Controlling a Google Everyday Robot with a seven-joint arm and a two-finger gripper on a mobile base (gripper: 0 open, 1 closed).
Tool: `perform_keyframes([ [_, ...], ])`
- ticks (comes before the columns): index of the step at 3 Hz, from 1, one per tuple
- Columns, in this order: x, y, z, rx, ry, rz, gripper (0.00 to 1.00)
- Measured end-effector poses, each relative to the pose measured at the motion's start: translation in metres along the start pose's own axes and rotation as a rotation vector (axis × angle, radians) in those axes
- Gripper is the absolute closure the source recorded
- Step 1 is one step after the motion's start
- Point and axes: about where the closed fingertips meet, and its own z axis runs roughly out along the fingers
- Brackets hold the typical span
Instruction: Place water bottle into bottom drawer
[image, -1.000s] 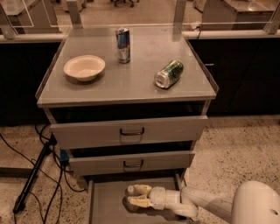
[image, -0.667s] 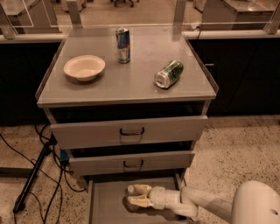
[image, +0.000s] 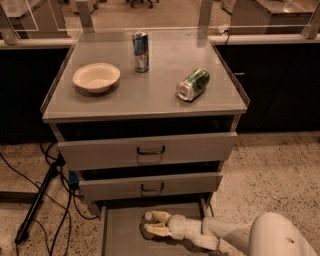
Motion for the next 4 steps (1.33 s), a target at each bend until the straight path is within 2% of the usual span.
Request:
perform_keyframes([
  [1, 0.000, 0.000, 0.000, 0.000, 0.000, 0.000, 1.00],
  [4, 0.029, -0.003, 0.021, -0.024, -0.035, 0.039, 1.00],
])
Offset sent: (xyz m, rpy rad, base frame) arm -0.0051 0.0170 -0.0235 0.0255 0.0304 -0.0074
